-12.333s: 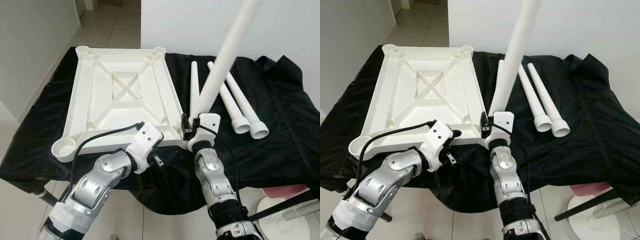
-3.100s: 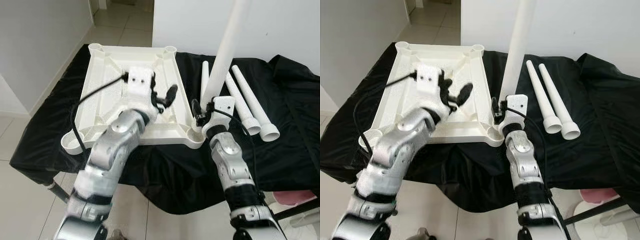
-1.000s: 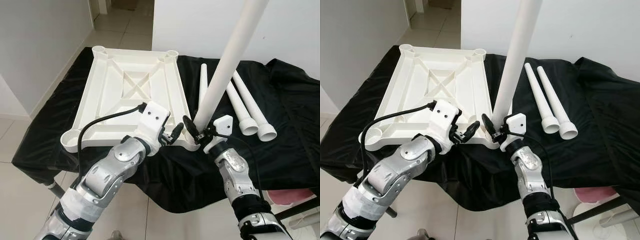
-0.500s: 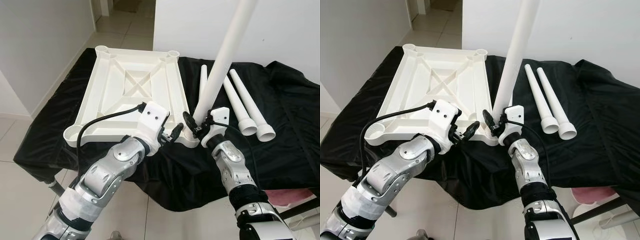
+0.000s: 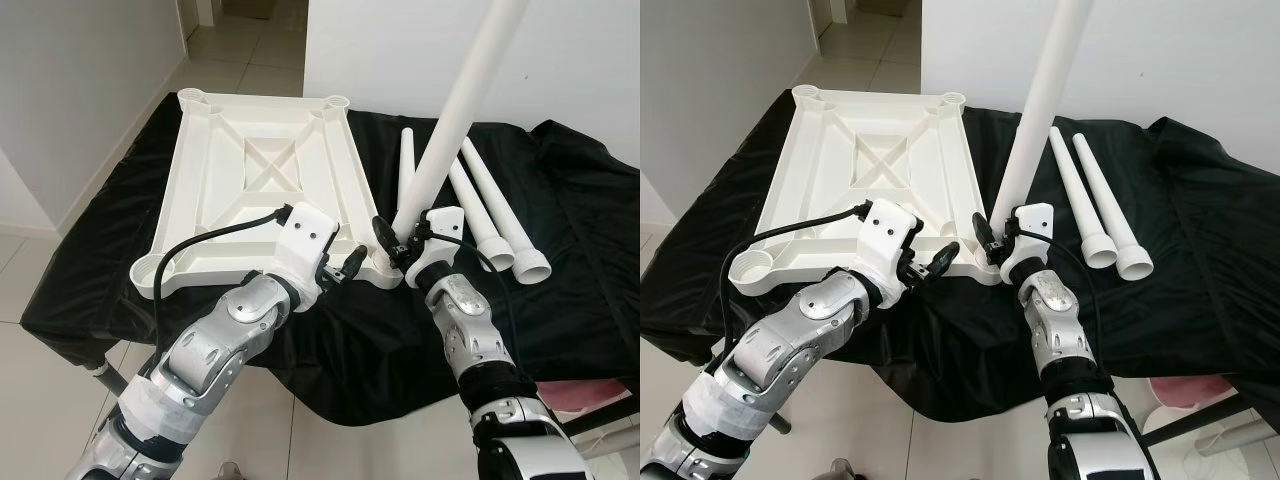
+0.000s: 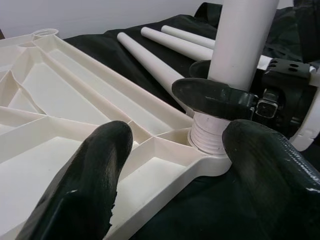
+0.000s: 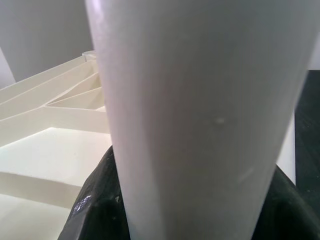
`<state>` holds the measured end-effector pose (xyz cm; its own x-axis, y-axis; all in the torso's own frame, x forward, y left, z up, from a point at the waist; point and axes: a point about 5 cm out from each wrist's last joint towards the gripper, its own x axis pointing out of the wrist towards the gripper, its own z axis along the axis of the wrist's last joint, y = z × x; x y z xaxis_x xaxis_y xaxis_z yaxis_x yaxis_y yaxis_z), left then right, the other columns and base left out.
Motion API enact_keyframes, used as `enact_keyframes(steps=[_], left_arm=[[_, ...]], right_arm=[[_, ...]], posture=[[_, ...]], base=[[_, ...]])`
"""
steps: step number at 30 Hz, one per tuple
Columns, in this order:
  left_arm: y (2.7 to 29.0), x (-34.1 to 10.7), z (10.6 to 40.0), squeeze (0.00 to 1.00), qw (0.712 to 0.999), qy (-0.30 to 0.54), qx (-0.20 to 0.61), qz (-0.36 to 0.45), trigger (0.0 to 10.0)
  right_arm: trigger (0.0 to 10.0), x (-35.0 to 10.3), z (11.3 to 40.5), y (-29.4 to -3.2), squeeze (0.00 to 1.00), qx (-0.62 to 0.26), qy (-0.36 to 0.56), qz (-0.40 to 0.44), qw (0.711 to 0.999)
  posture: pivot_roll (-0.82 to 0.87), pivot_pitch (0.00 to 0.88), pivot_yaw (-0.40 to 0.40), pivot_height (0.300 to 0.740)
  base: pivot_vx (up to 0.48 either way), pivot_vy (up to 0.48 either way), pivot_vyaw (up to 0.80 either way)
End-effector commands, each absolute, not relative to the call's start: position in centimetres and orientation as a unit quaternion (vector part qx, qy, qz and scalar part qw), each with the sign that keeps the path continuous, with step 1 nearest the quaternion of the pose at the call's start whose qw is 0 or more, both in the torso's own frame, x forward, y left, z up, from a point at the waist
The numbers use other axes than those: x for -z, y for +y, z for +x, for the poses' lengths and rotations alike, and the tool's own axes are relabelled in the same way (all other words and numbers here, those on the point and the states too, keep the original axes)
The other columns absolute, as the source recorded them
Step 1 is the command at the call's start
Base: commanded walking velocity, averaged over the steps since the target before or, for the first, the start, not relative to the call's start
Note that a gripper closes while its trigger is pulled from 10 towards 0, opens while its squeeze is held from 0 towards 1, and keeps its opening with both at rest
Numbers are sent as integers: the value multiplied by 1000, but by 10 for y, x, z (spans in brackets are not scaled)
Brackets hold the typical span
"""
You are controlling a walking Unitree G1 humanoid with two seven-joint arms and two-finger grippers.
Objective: Building children table
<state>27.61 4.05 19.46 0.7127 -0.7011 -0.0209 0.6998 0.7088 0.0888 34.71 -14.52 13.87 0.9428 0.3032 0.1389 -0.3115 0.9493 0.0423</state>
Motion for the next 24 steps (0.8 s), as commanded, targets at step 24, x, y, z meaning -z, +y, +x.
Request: enact_keyframes(steps=[24], left_arm=[[28,-188,262,0,878,-6,476,51,10000]], right_arm=[[10000,-116,321,-111,0,1,1,102,995]], posture=[[48,78,-70,740]], base=[[0,0,0]])
